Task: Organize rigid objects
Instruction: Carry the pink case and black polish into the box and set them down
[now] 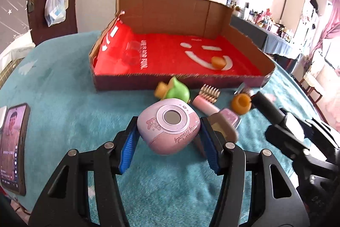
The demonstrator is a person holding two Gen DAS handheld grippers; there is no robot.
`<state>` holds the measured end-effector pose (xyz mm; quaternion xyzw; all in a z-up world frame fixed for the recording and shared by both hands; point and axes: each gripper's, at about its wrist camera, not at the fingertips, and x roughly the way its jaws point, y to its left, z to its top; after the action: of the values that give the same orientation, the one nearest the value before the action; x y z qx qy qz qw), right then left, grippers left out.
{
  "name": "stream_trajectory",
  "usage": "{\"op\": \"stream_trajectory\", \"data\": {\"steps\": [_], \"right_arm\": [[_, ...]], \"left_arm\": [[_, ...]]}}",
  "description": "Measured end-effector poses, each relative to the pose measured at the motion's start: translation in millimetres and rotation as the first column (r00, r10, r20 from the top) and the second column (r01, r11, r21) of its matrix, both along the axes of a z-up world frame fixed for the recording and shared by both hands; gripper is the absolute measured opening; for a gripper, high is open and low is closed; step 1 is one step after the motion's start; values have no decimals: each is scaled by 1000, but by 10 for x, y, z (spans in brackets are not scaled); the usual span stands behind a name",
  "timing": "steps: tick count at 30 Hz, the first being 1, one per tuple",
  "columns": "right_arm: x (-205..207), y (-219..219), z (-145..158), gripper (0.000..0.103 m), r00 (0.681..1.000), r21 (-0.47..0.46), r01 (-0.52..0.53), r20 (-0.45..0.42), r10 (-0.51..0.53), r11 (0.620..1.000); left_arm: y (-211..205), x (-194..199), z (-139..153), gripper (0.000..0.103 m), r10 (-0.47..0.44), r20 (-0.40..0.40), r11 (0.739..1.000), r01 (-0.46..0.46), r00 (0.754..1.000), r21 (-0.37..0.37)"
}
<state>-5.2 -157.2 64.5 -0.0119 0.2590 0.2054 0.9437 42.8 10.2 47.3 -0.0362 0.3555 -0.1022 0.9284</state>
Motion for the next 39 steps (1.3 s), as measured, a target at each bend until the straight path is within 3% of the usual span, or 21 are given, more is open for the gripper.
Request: {"op": "stream_trajectory", "data": {"steps": [8, 29, 39], "right_arm": [[103, 9, -91, 37, 999, -8, -5, -49, 4, 1000], [405, -20, 225, 37, 999, -29, -32, -2, 32, 999], [796, 7, 322, 37, 997, -39, -61, -41, 59, 997]], "left_arm": [[-15, 59, -21, 53, -10, -20, 1000, 10, 1000, -6], [-68, 429, 314, 54, -80, 19, 997, 81, 997, -21], [-72, 772, 414, 54, -106, 7, 994, 106, 994, -23]]}}
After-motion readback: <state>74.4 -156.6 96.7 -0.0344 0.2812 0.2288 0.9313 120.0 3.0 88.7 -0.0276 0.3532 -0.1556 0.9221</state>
